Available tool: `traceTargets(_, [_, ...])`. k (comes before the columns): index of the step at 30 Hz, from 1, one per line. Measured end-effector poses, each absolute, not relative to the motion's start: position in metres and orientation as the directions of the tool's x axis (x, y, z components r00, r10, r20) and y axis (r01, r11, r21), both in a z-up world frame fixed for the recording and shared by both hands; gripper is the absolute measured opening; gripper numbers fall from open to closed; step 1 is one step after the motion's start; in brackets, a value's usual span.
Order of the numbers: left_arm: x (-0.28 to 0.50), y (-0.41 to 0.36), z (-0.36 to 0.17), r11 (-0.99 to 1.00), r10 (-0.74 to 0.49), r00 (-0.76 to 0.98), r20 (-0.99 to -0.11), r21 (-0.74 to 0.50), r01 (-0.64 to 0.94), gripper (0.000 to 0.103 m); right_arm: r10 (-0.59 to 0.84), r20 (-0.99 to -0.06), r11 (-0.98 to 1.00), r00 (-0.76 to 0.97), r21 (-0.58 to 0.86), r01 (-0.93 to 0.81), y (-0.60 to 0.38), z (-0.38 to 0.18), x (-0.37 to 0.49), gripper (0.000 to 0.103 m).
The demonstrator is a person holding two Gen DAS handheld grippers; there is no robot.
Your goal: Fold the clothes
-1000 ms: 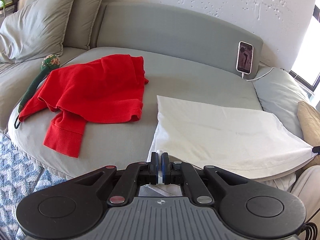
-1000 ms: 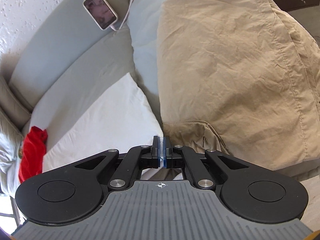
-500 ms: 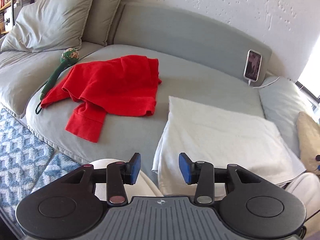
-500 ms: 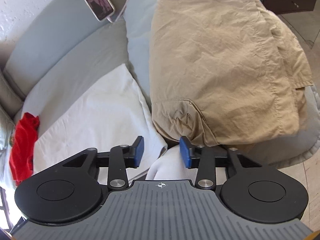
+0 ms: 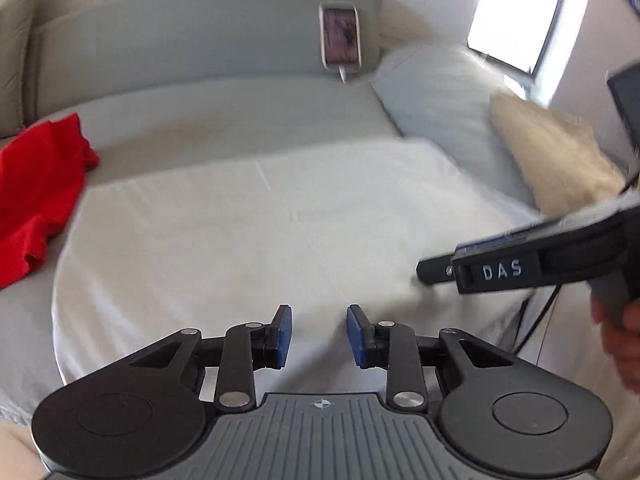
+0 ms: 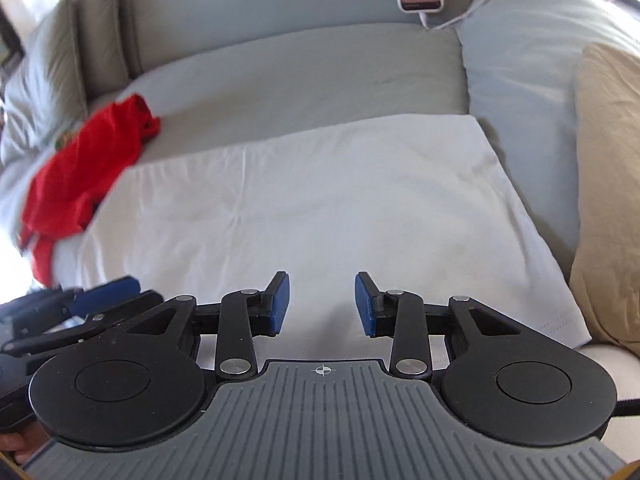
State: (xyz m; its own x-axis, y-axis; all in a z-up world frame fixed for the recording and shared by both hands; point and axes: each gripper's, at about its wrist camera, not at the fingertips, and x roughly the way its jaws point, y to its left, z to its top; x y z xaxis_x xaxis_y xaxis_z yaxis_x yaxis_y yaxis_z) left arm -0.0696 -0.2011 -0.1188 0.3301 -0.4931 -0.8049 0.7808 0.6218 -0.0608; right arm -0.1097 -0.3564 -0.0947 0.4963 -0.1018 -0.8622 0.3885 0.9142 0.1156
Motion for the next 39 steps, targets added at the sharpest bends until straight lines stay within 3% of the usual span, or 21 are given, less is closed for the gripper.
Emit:
traceTargets(2, [-0.084,-0.194,-0.121,0.572,-0.466,0.318,-0.826,-0.007,0.82,0.029,-0.1,-0.883,0.921,0.459,0.092,0.379,-0.352,-0.103,-0.125,0.04])
traceTargets(6, [-0.084,-0.169,-0.124,0.575,-0.396,0.211,-0.893,-0.062,0.816,0.03,-0.027,-0.943,0.916,0.331,0.109,0.386,-0.359,-0.11,-0.162,0.042])
traceTargets(9, [-0.077,-0.144,-0.104,0.617,-0.467,0.236,-0.852,-0.124,0.777,0.031,0.067,-0.937,0.897,0.342,0.206,0.39,-0.364,-0.104,-0.183,0.041])
traceTargets(11, [-0.067,-0.136,-0.087,0.652,-0.53,0.273,-0.803,-0.179,0.737,0.036,0.107,-0.905,0.876,0.412,0.282,0.392,-0.368,-0.091,-0.188,0.045])
traceTargets(16, [-0.041,-0.151,-0.072,0.71,-0.571,0.387,-0.724,-0.198,0.676,0.038,0.065,-0.83,0.873,0.555,0.316,0.37,-0.373,-0.071,-0.162,0.049])
traceTargets(21, [-0.043,-0.183,-0.105,0.701,-0.474,0.349,-0.808,-0.107,0.705,0.034,0.07,-0.804,0.912,0.59,0.291,0.29,-0.355,-0.085,-0.121,0.038])
traceTargets(29, [-0.052,-0.15,-0.122,0.711,-0.36,0.215,-0.908,-0.117,0.694,0.034,0.104,-0.929,0.964,0.356,0.182,0.193,-0.324,-0.105,-0.138,0.04])
traceTargets(31, [-0.048,-0.14,-0.11,0.714,-0.394,0.221,-0.892,-0.146,0.684,0.035,0.15,-0.932,0.938,0.33,0.24,0.249,-0.335,-0.101,-0.148,0.04])
traceTargets(35, [-0.028,-0.121,-0.071,0.741,-0.496,0.283,-0.821,-0.23,0.631,0.038,0.198,-0.857,0.885,0.475,0.365,0.288,-0.357,-0.065,-0.164,0.05])
traceTargets(39, [-0.005,-0.112,-0.037,0.784,-0.531,0.384,-0.755,-0.266,0.561,0.042,0.17,-0.763,0.839,0.623,0.444,0.314,-0.38,-0.023,-0.166,0.05])
